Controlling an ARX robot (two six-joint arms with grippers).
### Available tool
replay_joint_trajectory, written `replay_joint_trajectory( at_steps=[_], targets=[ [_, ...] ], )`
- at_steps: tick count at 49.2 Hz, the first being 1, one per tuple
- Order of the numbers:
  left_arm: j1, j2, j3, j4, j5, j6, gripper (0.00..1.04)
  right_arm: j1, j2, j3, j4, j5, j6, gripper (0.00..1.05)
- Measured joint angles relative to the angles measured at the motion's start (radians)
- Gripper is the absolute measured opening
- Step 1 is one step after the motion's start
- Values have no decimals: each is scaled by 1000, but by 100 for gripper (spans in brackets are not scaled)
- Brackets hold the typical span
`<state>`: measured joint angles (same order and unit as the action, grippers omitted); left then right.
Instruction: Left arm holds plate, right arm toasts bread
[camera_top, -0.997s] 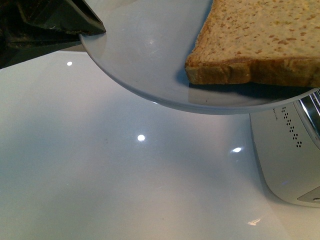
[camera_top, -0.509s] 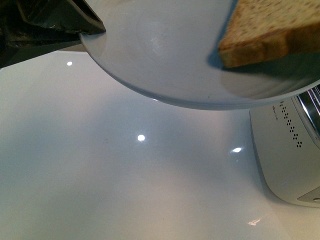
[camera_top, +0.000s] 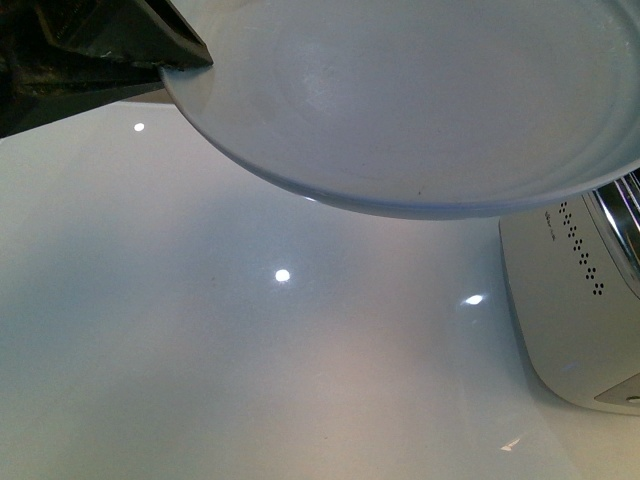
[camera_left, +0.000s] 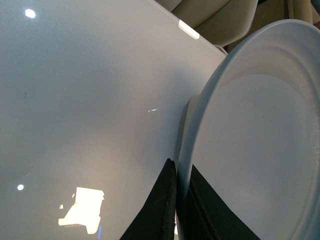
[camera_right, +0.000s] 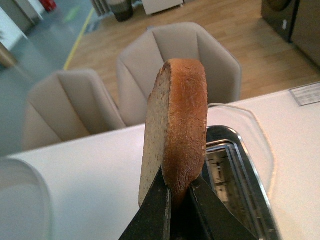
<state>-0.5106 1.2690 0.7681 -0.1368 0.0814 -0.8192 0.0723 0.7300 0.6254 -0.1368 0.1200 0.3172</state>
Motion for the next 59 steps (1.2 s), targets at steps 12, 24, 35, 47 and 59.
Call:
replay_joint_trajectory(
  at_steps=[12, 24, 35, 47, 59],
  targets=[
    [0, 0, 0, 0, 0, -2, 3, -8, 150, -76, 95, 36, -285, 3],
    [0, 0, 0, 0, 0, -5, 3, -7, 271, -115, 170, 47, -389, 3],
    [0, 0, 0, 0, 0, -5, 3, 16, 308, -115, 153, 43, -394, 3],
    [0, 0, 0, 0, 0, -5, 3, 26, 409, -110, 142, 45, -397, 3],
    [0, 0, 0, 0, 0, -5, 3, 43, 529, -111, 230, 45, -392, 3]
  ],
)
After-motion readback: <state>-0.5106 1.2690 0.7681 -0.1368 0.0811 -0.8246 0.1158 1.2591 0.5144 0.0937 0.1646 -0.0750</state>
